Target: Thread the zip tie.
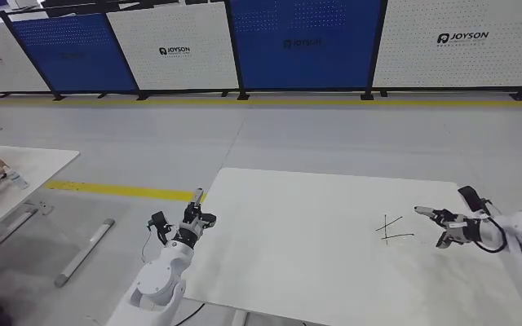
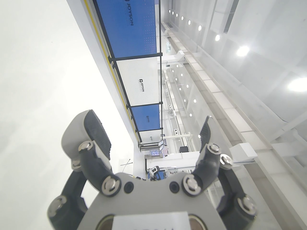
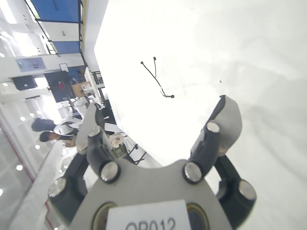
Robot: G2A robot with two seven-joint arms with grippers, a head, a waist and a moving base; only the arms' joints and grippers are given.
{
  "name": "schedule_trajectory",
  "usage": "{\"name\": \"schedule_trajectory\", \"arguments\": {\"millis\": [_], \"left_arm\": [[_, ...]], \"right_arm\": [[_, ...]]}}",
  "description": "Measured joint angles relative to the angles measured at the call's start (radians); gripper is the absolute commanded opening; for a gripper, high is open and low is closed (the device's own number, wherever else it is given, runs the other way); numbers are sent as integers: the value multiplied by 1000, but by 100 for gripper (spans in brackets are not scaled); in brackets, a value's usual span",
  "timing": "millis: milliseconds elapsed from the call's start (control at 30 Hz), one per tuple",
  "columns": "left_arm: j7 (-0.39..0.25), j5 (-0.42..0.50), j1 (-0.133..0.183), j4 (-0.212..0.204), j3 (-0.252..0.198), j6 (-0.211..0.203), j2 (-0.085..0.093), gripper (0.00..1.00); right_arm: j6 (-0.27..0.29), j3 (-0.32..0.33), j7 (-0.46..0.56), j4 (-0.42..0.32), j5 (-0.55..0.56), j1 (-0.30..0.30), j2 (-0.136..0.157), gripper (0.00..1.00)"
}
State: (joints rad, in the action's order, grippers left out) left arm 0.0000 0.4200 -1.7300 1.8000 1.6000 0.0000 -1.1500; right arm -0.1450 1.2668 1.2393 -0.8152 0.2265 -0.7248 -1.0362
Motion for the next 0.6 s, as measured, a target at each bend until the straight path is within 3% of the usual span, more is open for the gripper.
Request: {"name": "schedule_trajectory", "arguments": {"millis": [200, 600], "left_arm": [[0, 0, 0, 0, 0, 0, 0, 100], [0, 0, 0, 0, 0, 0, 0, 100]], "right_arm": [[153, -93, 83, 49, 119, 76, -8, 100], [156, -96, 76, 60, 119, 85, -9, 100]]}}
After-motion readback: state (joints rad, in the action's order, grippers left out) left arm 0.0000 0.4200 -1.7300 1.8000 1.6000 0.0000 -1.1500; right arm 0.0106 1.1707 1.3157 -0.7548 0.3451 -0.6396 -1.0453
